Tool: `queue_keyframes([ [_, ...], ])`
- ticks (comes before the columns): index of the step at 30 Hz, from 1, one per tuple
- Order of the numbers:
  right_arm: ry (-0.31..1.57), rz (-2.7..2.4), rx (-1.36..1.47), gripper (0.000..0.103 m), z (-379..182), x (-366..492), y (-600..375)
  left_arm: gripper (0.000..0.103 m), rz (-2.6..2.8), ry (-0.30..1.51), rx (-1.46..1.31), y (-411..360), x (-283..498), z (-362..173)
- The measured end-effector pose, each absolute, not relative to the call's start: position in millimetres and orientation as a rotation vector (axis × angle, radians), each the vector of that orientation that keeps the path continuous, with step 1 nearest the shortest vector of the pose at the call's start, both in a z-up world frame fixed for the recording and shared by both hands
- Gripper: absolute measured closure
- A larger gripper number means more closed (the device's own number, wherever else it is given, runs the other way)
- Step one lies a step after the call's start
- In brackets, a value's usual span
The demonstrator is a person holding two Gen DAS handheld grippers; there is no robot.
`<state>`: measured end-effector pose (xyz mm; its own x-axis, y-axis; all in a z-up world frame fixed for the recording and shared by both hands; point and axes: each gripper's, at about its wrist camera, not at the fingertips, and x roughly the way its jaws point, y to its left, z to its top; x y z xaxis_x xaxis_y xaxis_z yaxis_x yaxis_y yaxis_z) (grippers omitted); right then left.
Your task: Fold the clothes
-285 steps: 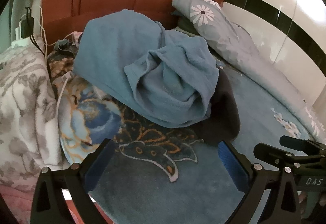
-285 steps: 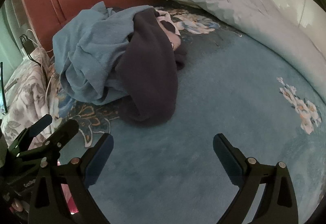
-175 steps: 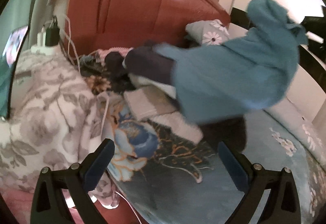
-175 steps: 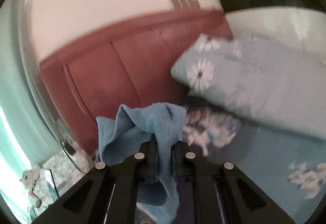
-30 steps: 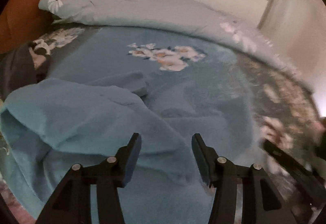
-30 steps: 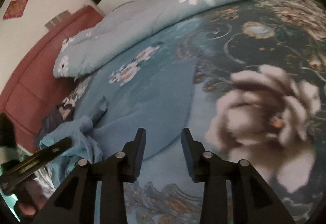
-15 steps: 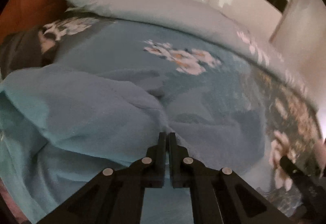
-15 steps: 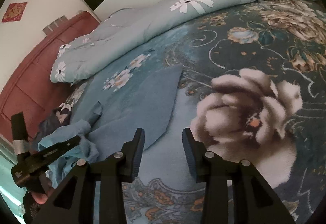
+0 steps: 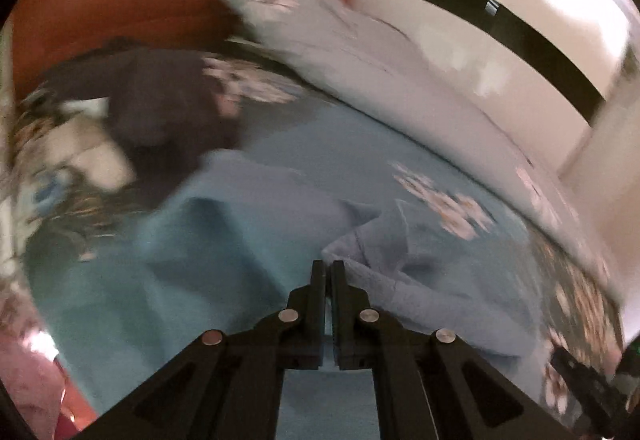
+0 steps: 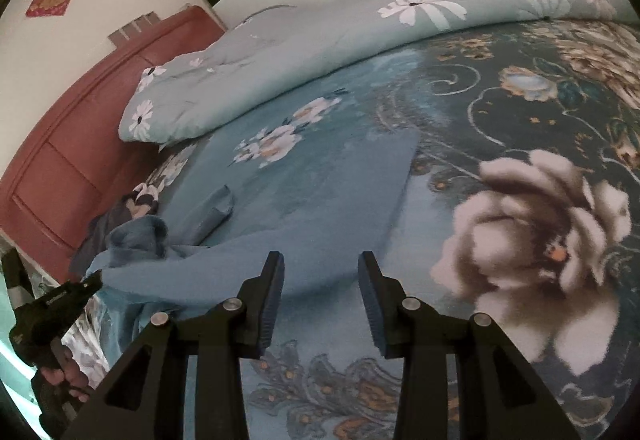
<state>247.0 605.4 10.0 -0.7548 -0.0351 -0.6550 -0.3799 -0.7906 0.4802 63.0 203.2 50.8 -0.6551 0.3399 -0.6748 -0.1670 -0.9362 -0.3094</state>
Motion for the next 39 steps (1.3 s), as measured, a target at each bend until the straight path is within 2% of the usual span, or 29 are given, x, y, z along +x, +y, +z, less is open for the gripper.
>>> queue_keyframes([
  [4, 0.86, 2.701, -1.012, 0.063, 22.0, 229.7, 591.8, 0.1, 2.739, -0.437, -1.168, 140.0, 50.8, 38.2],
  [11, 0.634, 2.958, -1.124, 0.063, 53.2, 162.0, 539.7, 0.1, 2.804, -0.664, -1.229, 65.2, 31.8, 6.6],
  [16, 0.476, 3.157, -1.36, 0.063, 51.3, 85.3, 478.2, 0.102, 2.878, -0.625, -1.217, 46.4, 24.0, 0.1],
  [20, 0.186, 3.264, -1.552, 0.063, 48.0, 28.9, 413.0, 0.103, 2.804, -0.79, -1.224, 12.8, 16.2, -10.4],
  [24, -0.254, 3.306, -1.671, 0.063, 35.8, -6.8, 366.8, 0.102, 2.661, -0.82, -1.208, 5.8, 13.8, -15.1],
  [27, -0.454, 3.347, -1.696, 0.054, 30.2, -15.9, 351.8, 0.101, 2.554, -0.792, -1.218, 16.2, 9.1, -19.3],
  [29, -0.594, 3.349, -1.695, 0.054, 26.2, -19.1, 341.7, 0.097, 2.492, -0.77, -1.231, 24.0, 4.5, -23.8],
  [31, -0.703, 3.334, -1.683, 0.054, 24.4, -25.1, 332.7, 0.078, 2.442, -0.795, -1.236, 27.8, 1.5, -29.4],
  [32, -0.718, 3.349, -1.68, 0.054, 24.6, -26.4, 329.4, 0.075, 2.422, -0.809, -1.228, 29.2, 0.5, -31.7],
  [36, -0.854, 3.371, -1.644, 0.054, 24.1, -28.6, 315.0, 0.074, 2.261, -0.905, -1.181, 29.9, -4.1, -43.6],
  [39, -0.863, 3.39, -1.603, 0.054, 25.8, -29.8, 309.9, 0.072, 2.182, -0.956, -1.151, 25.7, -1.0, -46.8],
])
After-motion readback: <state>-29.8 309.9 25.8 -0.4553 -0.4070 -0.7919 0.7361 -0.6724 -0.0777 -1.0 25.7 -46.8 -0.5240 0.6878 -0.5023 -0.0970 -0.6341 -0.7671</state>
